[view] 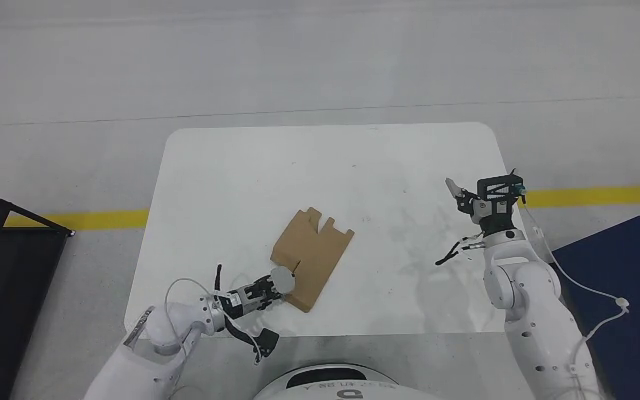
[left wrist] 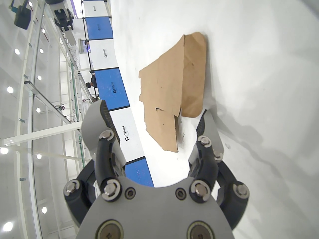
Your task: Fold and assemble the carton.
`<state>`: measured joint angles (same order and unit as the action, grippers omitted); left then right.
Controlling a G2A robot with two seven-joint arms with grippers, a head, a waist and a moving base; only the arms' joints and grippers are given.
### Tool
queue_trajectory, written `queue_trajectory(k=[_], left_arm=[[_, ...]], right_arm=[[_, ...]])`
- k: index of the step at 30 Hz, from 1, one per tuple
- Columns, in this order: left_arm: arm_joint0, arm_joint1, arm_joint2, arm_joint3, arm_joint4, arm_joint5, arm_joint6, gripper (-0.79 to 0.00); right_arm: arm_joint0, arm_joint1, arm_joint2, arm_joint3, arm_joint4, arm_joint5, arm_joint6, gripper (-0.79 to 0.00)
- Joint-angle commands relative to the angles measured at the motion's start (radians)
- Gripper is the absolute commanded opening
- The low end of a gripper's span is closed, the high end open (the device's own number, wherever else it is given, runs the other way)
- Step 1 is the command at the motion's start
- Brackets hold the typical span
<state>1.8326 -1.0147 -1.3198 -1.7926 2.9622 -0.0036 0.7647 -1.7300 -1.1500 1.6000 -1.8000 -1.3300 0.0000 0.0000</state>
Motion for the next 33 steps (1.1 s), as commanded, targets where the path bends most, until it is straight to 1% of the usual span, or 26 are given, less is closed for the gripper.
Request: queue_trajectory(k=[1,8,15,17,19,20,21,23,25,26,30,33], left_arm=[[-0.007,0.0,0.012,0.001,0.012,0.003,-0.007,-0.108],[-0.031,0.0,0.061,0.01,0.056,0.014,-0.032,-0.108],[-0.064,-0.002,0.11,0.021,0.092,0.024,-0.066,-0.163],[-0.071,-0.002,0.117,0.023,0.093,0.022,-0.07,-0.256],[-0.078,-0.001,0.12,0.023,0.092,0.02,-0.072,-0.4],[-0.081,-0.001,0.121,0.024,0.093,0.02,-0.074,-0.428],[-0.083,0.0,0.122,0.025,0.094,0.02,-0.076,-0.477],[-0.087,0.0,0.126,0.025,0.101,0.022,-0.082,-0.665],[-0.091,0.001,0.132,0.027,0.103,0.023,-0.088,-0.767],[-0.093,0.001,0.136,0.028,0.105,0.023,-0.093,-0.785],[-0.104,0.0,0.149,0.031,0.108,0.029,-0.116,-0.785],[-0.111,-0.002,0.151,0.025,0.077,0.041,-0.137,-0.785]], right_arm=[[0.0,0.0,0.0,0.0,0.0,0.0,0.0,0.0],[0.0,0.0,0.0,0.0,0.0,0.0,0.0,0.0],[0.0,0.0,0.0,0.0,0.0,0.0,0.0,0.0],[0.0,0.0,0.0,0.0,0.0,0.0,0.0,0.0],[0.0,0.0,0.0,0.0,0.0,0.0,0.0,0.0],[0.0,0.0,0.0,0.0,0.0,0.0,0.0,0.0],[0.0,0.0,0.0,0.0,0.0,0.0,0.0,0.0],[0.0,0.0,0.0,0.0,0.0,0.0,0.0,0.0],[0.0,0.0,0.0,0.0,0.0,0.0,0.0,0.0],[0.0,0.0,0.0,0.0,0.0,0.0,0.0,0.0],[0.0,0.0,0.0,0.0,0.0,0.0,0.0,0.0],[0.0,0.0,0.0,0.0,0.0,0.0,0.0,0.0]])
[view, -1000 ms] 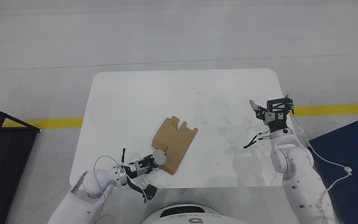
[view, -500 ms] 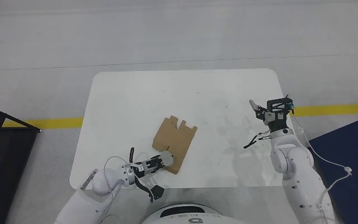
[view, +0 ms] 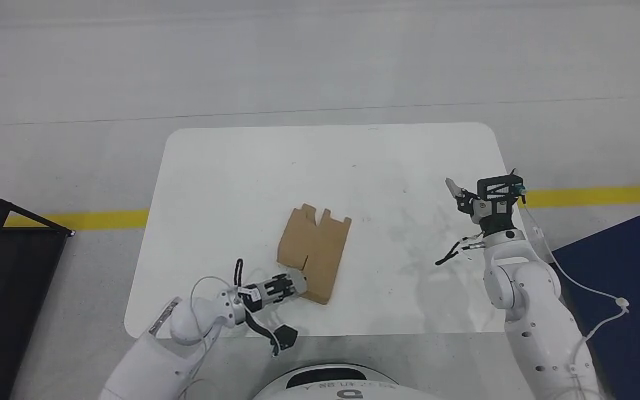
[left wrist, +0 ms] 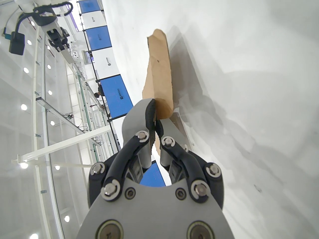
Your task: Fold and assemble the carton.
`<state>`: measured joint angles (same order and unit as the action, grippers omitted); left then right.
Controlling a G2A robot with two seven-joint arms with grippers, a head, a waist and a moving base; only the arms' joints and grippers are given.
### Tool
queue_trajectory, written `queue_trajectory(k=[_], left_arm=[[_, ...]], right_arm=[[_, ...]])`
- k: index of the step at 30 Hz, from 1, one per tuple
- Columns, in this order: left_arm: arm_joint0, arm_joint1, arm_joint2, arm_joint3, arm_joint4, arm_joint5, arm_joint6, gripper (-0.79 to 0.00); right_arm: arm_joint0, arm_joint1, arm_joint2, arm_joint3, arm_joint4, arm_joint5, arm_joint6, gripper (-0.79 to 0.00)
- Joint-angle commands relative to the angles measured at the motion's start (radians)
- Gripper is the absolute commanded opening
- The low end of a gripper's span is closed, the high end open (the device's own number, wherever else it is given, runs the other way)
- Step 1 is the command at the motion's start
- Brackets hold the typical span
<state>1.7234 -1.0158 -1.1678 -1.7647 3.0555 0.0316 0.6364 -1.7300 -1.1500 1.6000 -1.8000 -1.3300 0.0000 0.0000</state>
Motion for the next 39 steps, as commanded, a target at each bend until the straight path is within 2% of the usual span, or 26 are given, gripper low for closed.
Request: queue_trajectory(k=[1,7,11,14,19,22,33,35,39], left_arm=[[-0.003,-0.002,-0.006,-0.006,-0.043,0.014,-0.022,-0.785],[-0.017,-0.004,-0.103,-0.031,-0.351,0.016,-0.047,-0.785],[-0.045,-0.003,-0.195,-0.037,-0.648,-0.048,-0.008,-0.785],[-0.087,-0.004,-0.239,-0.03,-0.867,-0.169,0.039,-0.785],[-0.151,-0.005,-0.257,0.007,-1.217,-0.461,0.121,-0.785],[-0.188,0.0,-0.263,0.038,-1.255,-0.564,0.14,-0.785],[-0.192,0.001,-0.266,0.043,-1.254,-0.562,0.143,-0.785],[-0.192,-0.005,-0.244,0.03,-1.364,-0.603,0.208,-0.785],[-0.226,-0.015,-0.233,0.081,-1.629,-0.718,0.34,-0.785]], right_arm=[[0.0,0.0,0.0,0.0,0.0,0.0,0.0,0.0],[0.0,0.0,0.0,0.0,0.0,0.0,0.0,0.0],[0.0,0.0,0.0,0.0,0.0,0.0,0.0,0.0],[0.0,0.0,0.0,0.0,0.0,0.0,0.0,0.0],[0.0,0.0,0.0,0.0,0.0,0.0,0.0,0.0],[0.0,0.0,0.0,0.0,0.0,0.0,0.0,0.0],[0.0,0.0,0.0,0.0,0.0,0.0,0.0,0.0],[0.0,0.0,0.0,0.0,0.0,0.0,0.0,0.0],[0.0,0.0,0.0,0.0,0.0,0.0,0.0,0.0]])
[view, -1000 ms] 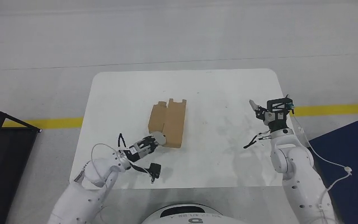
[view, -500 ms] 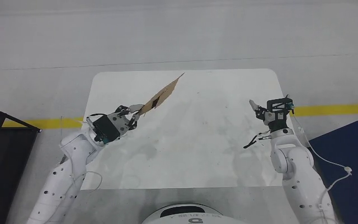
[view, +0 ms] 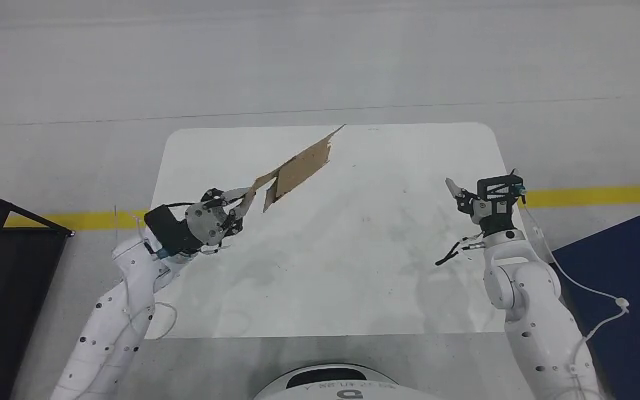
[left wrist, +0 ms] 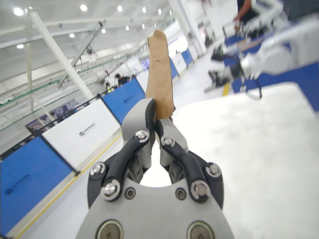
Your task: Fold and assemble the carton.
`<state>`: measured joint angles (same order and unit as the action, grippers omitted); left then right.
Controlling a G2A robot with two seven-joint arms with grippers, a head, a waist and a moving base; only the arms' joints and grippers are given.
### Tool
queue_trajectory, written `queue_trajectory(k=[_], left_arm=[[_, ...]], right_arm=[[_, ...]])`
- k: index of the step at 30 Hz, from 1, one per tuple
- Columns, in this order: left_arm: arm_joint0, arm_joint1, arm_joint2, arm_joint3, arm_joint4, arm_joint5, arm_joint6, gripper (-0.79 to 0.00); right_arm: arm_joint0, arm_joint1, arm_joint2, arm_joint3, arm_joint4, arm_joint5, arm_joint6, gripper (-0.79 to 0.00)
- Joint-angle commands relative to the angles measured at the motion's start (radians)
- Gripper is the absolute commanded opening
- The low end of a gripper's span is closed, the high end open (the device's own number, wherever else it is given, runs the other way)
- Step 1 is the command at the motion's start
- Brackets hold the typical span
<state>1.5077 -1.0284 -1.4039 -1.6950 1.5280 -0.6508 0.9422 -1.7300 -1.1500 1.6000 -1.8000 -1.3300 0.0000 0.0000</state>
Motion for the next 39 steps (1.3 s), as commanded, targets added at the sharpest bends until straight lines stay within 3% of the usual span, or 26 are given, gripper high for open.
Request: queue_trajectory(k=[1,4,11,15,17,39], left_arm=[[-0.02,-0.003,0.004,0.022,-0.146,-0.066,0.059,-0.785],[-0.045,-0.007,0.014,0.04,-0.242,-0.129,0.098,-0.785],[-0.076,-0.013,0.085,-0.022,-0.423,-0.168,0.06,-0.785],[-0.074,-0.012,0.087,-0.033,-0.5,-0.201,0.026,-0.785],[-0.064,-0.007,0.056,-0.023,-0.452,-0.212,0.016,-0.785],[-0.064,-0.007,0.056,-0.023,-0.452,-0.212,0.016,-0.785]], right_arm=[[0.0,0.0,0.0,0.0,0.0,0.0,0.0,0.0],[0.0,0.0,0.0,0.0,0.0,0.0,0.0,0.0],[0.0,0.0,0.0,0.0,0.0,0.0,0.0,0.0],[0.0,0.0,0.0,0.0,0.0,0.0,0.0,0.0],[0.0,0.0,0.0,0.0,0.0,0.0,0.0,0.0],[0.0,0.0,0.0,0.0,0.0,0.0,0.0,0.0]])
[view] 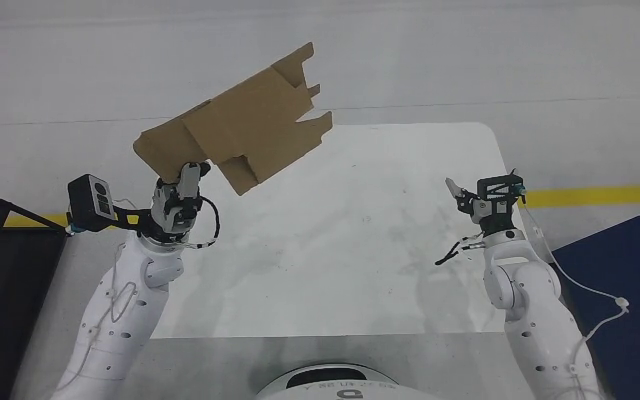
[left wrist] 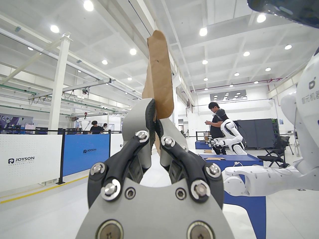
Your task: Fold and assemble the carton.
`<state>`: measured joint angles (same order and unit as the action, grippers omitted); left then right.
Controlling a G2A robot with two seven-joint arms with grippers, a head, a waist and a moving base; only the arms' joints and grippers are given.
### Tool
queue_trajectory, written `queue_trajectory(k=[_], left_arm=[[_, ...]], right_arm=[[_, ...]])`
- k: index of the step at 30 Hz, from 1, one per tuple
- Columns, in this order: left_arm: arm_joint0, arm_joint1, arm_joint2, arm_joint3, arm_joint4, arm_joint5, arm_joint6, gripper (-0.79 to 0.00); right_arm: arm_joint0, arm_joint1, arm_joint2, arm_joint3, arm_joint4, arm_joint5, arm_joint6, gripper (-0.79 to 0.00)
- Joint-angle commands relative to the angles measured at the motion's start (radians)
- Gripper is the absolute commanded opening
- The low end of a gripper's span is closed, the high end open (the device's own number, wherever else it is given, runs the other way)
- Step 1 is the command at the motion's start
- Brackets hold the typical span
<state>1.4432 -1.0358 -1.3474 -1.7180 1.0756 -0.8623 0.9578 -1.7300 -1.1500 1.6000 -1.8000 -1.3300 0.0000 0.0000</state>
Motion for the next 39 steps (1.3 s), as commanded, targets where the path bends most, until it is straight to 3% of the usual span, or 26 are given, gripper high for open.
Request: queue_trajectory(k=[1,4,5,9,13,19,21,23,25,36,37,39], left_arm=[[0.0,0.0,0.0,0.0,0.0,0.0,0.0,-0.785],[-0.003,0.0,-0.003,-0.004,0.01,0.008,-0.009,-0.785],[-0.017,0.002,-0.019,-0.035,0.089,0.048,-0.045,-0.785],[-0.024,0.017,-0.062,-0.133,0.574,0.203,0.047,-0.785],[-0.004,0.039,-0.067,-0.147,1.038,0.42,0.177,-0.785],[0.035,0.063,-0.068,-0.203,1.526,0.759,0.223,-0.785],[0.055,0.065,-0.065,-0.2,1.576,0.82,0.195,-0.785],[0.068,0.063,-0.071,-0.169,1.512,0.847,0.172,-0.785],[0.074,0.059,-0.084,-0.123,1.389,0.849,0.162,-0.785],[0.074,0.059,-0.084,-0.123,1.389,0.849,0.162,-0.785],[0.068,0.06,-0.091,-0.139,1.433,0.869,0.139,-0.785],[0.072,0.073,-0.127,-0.235,1.812,0.961,0.009,-0.785]], right_arm=[[0.0,0.0,0.0,0.0,0.0,0.0,0.0,0.0],[0.0,0.0,0.0,0.0,0.0,0.0,0.0,0.0],[0.0,0.0,0.0,0.0,0.0,0.0,0.0,0.0],[0.0,0.0,0.0,0.0,0.0,0.0,0.0,0.0],[0.0,0.0,0.0,0.0,0.0,0.0,0.0,0.0],[0.0,0.0,0.0,0.0,0.0,0.0,0.0,0.0],[0.0,0.0,0.0,0.0,0.0,0.0,0.0,0.0],[0.0,0.0,0.0,0.0,0.0,0.0,0.0,0.0],[0.0,0.0,0.0,0.0,0.0,0.0,0.0,0.0],[0.0,0.0,0.0,0.0,0.0,0.0,0.0,0.0],[0.0,0.0,0.0,0.0,0.0,0.0,0.0,0.0],[0.0,0.0,0.0,0.0,0.0,0.0,0.0,0.0]])
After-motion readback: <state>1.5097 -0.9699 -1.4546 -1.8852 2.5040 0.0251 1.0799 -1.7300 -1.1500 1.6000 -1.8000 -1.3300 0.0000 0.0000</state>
